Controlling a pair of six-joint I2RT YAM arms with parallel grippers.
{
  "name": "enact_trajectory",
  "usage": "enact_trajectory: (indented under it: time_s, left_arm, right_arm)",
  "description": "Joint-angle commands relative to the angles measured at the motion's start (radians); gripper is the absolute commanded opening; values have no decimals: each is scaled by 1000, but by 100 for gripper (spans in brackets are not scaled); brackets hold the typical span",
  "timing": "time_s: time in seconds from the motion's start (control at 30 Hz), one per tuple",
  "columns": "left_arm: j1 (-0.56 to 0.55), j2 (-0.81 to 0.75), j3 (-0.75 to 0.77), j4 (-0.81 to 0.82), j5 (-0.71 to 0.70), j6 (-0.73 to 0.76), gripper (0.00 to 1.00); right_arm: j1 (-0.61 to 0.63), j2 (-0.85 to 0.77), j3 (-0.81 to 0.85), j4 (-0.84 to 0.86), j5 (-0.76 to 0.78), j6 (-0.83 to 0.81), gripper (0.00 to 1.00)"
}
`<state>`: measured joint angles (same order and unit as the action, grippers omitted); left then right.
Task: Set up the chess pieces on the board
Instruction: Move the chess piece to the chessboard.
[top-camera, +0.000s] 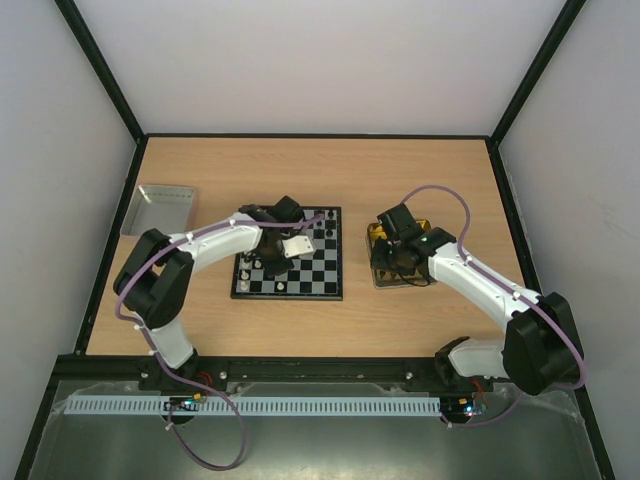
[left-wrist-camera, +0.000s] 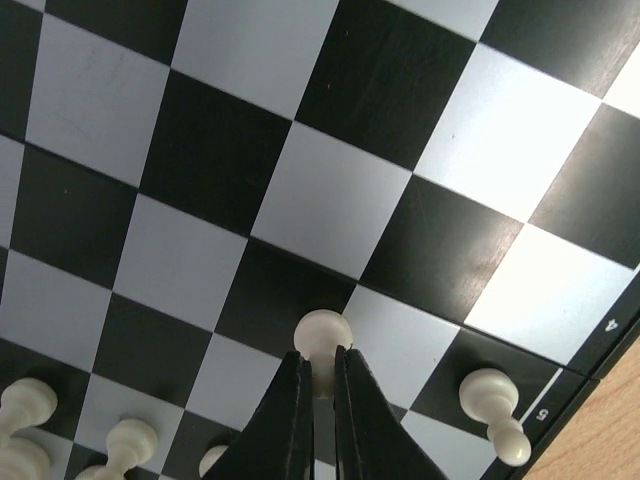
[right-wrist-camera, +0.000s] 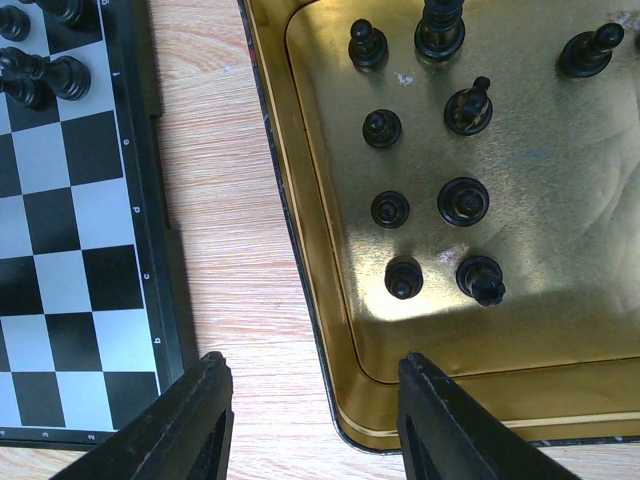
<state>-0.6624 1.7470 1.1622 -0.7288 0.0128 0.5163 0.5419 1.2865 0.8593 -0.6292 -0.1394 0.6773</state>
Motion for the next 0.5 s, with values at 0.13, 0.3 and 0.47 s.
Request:
enact_trajectory:
  time_s: [0.13,0.3,0.47]
  left_arm:
    - [18,-93,-55,-60,-43,35,2]
    - [35,-122,-74,-78,-45,48,2]
    - [60,-150,-107,-80,-48,65,2]
  right_arm:
    - [4,18,6,2,2,-7,44]
    - [4,33,13,8,-8,-7,44]
    - [4,42,23,3,-9,-10,44]
